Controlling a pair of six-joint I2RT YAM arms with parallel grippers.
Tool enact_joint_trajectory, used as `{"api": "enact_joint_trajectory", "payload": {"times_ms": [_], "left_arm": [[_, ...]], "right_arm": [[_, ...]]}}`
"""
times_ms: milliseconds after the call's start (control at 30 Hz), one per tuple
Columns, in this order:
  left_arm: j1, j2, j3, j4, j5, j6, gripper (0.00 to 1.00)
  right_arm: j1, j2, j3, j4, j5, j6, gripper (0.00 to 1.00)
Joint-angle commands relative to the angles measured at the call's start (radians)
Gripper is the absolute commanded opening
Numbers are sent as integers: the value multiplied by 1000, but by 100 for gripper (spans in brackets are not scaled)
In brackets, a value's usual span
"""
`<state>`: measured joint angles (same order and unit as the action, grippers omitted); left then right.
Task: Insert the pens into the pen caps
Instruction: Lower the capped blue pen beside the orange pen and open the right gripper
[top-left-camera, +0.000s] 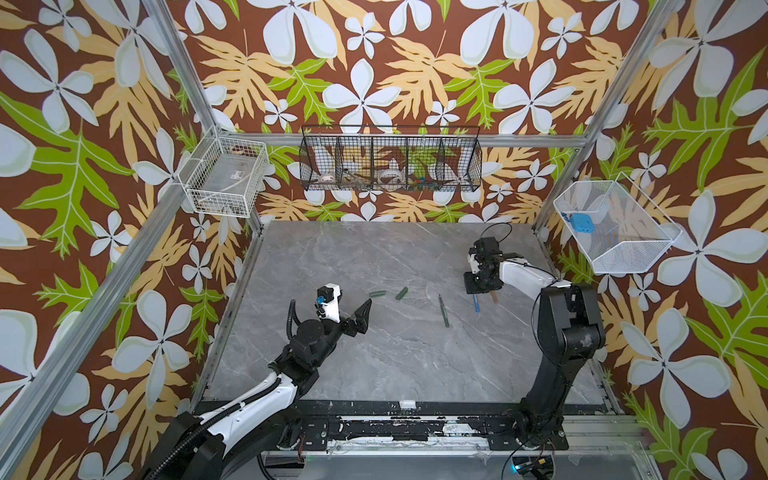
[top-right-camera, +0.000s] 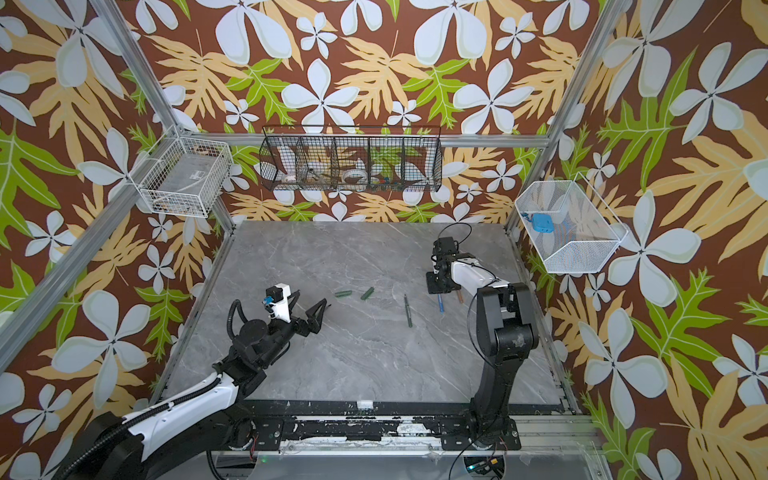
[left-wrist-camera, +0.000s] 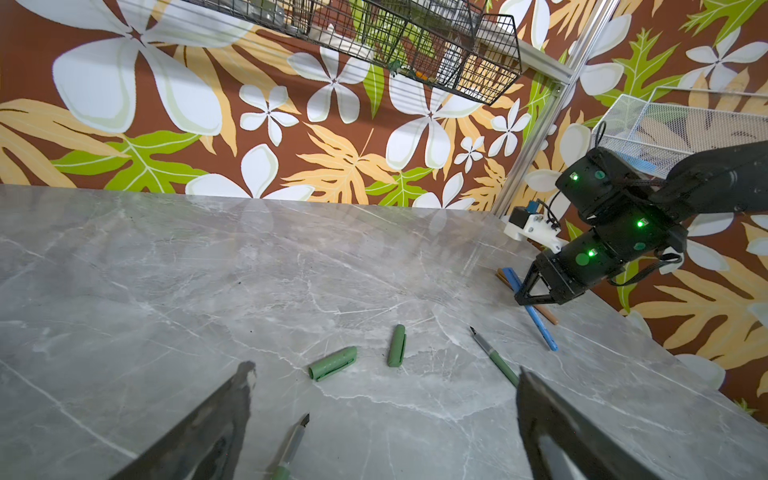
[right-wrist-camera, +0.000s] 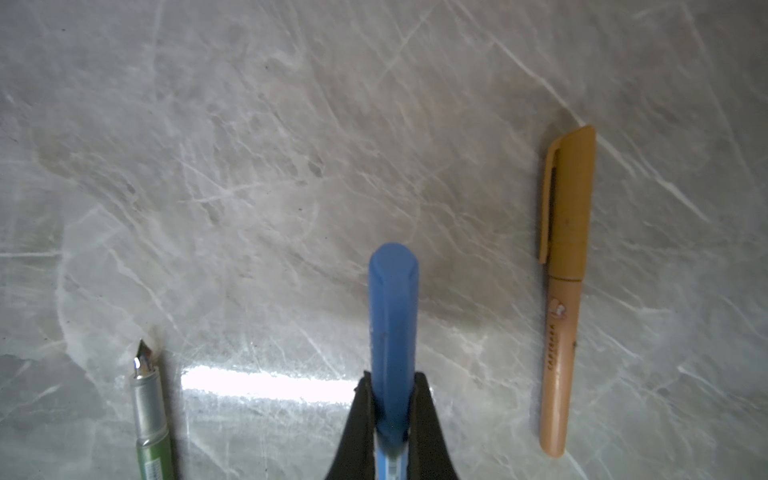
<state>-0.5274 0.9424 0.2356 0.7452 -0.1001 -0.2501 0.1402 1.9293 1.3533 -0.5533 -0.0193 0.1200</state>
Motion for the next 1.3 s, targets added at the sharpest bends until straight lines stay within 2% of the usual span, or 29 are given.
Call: {"api": "enact_joint_trajectory", "payload": {"times_ms": [0, 200, 367, 533, 800, 1067, 1267], "left_arm": [[0, 2, 8, 26, -30, 6, 100], [0, 30, 23, 18, -35, -15, 100], [0, 32, 21, 26, -37, -17, 100], [0, 30, 21, 25, -31, -15, 100], [0, 51, 45, -3, 0, -11, 100], [-1, 56, 54, -21, 7, -16, 100], [0, 41, 39, -13, -13, -12, 100]], "right_arm": [[0, 22, 16, -30, 27, -13, 0], [0, 34, 10, -18, 57, -14, 1], [-3, 26, 3, -5, 76, -13, 10], [-6, 39, 13, -5, 70, -16, 14], [-6, 19, 36, -5, 68, -14, 32], [7, -120, -5, 22, 23, 11, 37], [105, -324, -126, 92, -52, 56, 38]]}}
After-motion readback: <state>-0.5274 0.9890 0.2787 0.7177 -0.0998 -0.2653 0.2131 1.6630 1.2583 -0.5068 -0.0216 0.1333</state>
